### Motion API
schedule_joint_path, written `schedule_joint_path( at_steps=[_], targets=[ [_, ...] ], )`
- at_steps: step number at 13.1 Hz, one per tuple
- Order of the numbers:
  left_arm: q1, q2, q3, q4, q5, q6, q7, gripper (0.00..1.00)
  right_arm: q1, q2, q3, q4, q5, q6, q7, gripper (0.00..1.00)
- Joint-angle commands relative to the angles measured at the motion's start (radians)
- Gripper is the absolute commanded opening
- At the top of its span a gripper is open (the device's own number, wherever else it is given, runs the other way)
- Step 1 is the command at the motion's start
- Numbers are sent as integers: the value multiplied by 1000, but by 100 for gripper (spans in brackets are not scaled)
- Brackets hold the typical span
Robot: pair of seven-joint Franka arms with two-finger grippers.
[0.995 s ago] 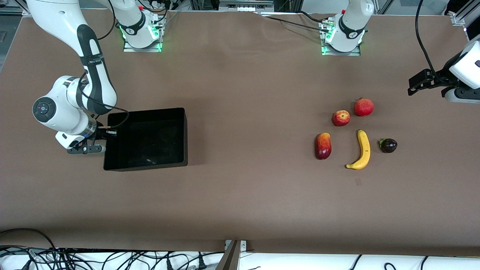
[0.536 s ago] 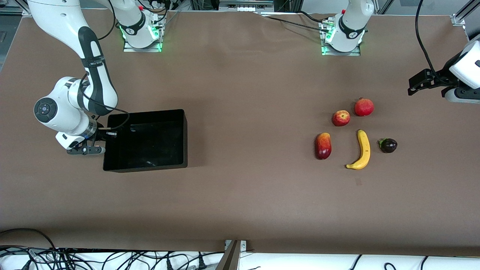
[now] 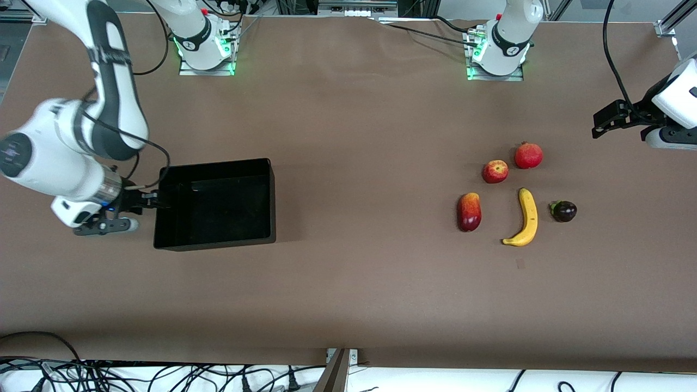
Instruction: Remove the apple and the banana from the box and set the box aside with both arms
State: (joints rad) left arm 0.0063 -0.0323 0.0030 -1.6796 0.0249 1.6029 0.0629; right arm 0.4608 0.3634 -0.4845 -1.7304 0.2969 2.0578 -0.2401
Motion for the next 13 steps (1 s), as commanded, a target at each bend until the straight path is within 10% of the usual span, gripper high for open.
schedule_joint_path(
  at_steps=[1, 13],
  targets=[
    [-3, -11, -5, 9, -11, -21, 15, 100, -16, 43, -8, 67, 2, -18, 1, 100],
    [-2, -8, -8, 24, -11, -32, 20, 100, 70, -268, 6, 58, -240, -405, 222, 100]
  ],
)
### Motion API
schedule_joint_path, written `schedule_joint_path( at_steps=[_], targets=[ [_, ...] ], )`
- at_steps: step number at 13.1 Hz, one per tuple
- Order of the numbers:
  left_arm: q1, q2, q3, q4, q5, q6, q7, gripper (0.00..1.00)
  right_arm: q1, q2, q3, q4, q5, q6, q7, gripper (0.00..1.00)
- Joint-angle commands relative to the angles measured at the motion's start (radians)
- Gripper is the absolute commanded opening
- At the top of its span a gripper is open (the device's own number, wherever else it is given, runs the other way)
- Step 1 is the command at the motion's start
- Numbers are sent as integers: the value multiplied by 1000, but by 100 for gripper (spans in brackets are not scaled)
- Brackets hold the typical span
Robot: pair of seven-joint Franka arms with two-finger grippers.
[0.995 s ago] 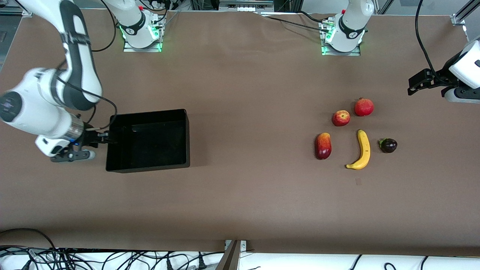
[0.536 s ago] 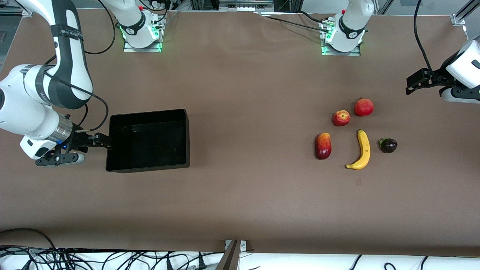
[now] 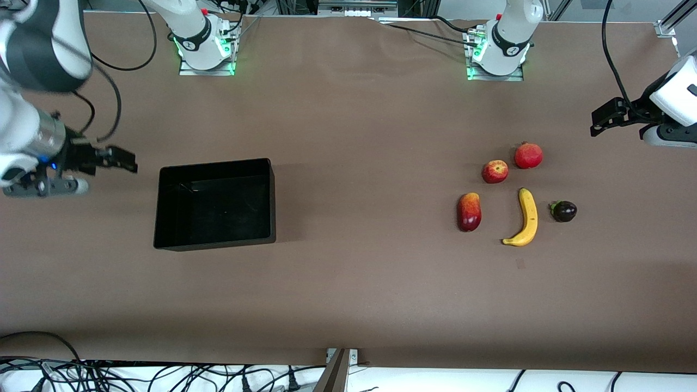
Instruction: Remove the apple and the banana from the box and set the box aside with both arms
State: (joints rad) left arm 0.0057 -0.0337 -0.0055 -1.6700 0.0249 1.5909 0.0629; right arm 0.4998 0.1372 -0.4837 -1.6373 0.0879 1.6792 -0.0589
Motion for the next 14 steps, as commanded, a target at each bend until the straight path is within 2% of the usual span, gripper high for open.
schedule_joint_path(
  at_steps=[1, 4, 8, 14],
  targets=[
    [-1, -6, 1, 15, -11, -20, 18, 100, 39, -56, 7, -36, -31, -29, 39, 100],
    [0, -6, 1, 13, -11, -25, 20, 100, -4, -76, 120, -22, -72, -30, 62, 100],
    [0, -6, -1, 15, -10, -25, 18, 100, -85, -84, 198, -16, -82, -15, 64, 100],
    [0, -6, 1, 15, -10, -25, 25, 100, -93, -80, 212, -16, -89, -19, 60, 100]
  ],
)
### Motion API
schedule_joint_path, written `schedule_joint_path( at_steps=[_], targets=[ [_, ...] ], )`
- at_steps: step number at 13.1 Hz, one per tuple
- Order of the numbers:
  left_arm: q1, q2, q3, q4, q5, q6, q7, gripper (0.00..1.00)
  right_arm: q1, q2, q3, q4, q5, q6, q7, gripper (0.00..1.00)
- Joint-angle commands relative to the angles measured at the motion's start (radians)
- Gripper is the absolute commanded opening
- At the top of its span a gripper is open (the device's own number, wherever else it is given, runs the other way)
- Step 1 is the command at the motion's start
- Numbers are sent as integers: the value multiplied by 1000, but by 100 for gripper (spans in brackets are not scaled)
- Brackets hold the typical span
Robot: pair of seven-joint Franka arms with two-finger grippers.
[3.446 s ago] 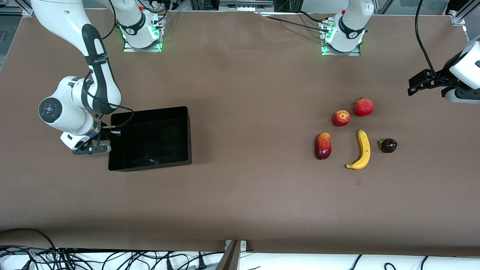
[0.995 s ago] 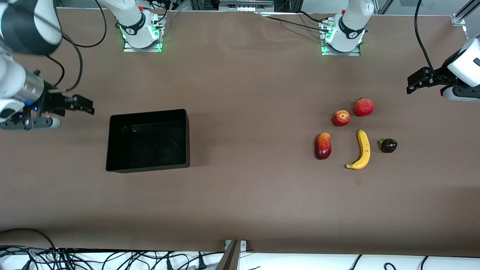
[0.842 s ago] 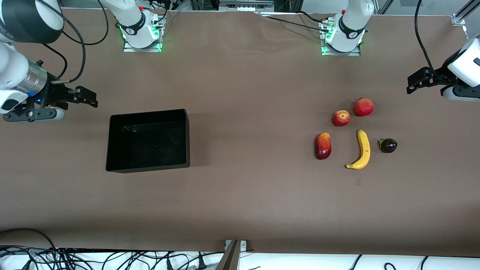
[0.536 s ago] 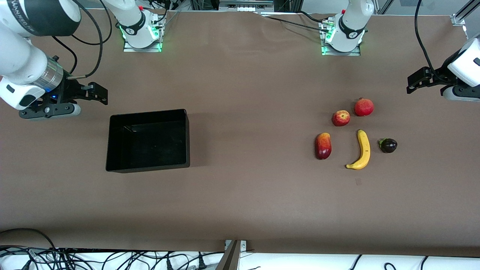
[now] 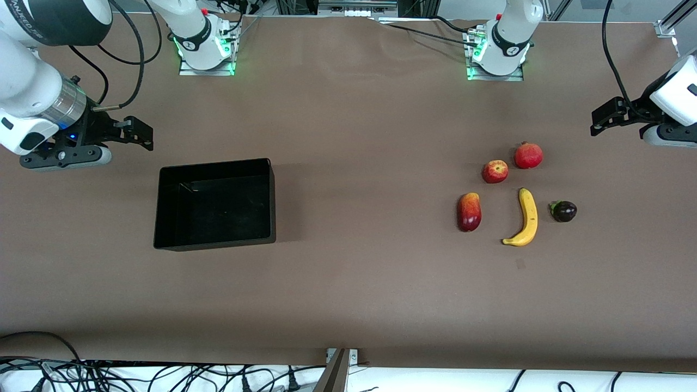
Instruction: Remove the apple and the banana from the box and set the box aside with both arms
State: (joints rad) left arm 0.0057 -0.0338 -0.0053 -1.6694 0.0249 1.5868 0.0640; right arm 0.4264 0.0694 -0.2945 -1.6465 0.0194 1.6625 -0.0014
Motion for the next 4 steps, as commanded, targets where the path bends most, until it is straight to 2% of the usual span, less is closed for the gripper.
schedule_joint_path(
  at_steps=[1, 4],
  targets=[
    [0, -6, 1, 14, -8, -21, 23, 100, -20, -11, 22, -7, -21, 0, -2, 100],
    [0, -6, 1, 14, -10, -21, 23, 100, -20, -11, 22, -7, -19, -1, -6, 100]
  ],
)
